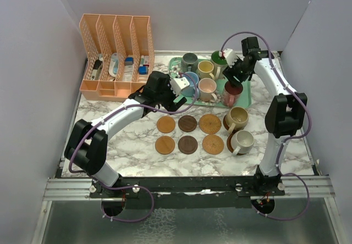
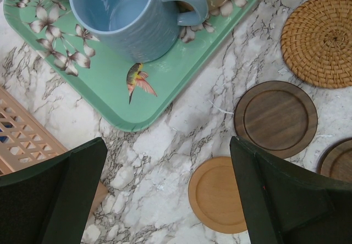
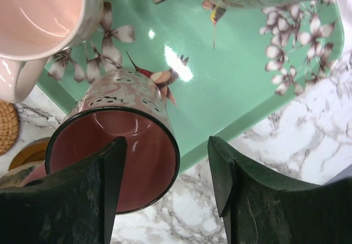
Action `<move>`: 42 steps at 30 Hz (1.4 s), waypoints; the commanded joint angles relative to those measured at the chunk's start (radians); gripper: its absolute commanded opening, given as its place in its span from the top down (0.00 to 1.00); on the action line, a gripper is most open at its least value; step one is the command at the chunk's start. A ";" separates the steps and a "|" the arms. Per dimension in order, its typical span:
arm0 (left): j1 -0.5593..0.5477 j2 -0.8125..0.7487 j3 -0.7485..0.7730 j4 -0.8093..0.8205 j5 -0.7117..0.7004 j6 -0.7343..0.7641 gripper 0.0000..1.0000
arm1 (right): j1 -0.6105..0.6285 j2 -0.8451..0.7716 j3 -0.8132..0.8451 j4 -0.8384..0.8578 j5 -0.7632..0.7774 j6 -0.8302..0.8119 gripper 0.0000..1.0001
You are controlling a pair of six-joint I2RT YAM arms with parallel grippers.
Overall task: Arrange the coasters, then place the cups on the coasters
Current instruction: Pick up the cup from the tray.
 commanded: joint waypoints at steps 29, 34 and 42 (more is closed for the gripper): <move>-0.012 0.017 0.038 -0.008 0.023 0.009 0.01 | -0.018 0.029 0.069 -0.116 -0.058 -0.063 0.99; -0.012 0.017 0.038 -0.007 0.025 0.008 0.01 | -0.036 -0.001 0.079 -0.115 -0.063 -0.037 0.99; -0.014 0.011 0.037 -0.008 0.028 0.005 0.01 | -0.067 -0.017 0.159 -0.160 -0.089 0.020 0.99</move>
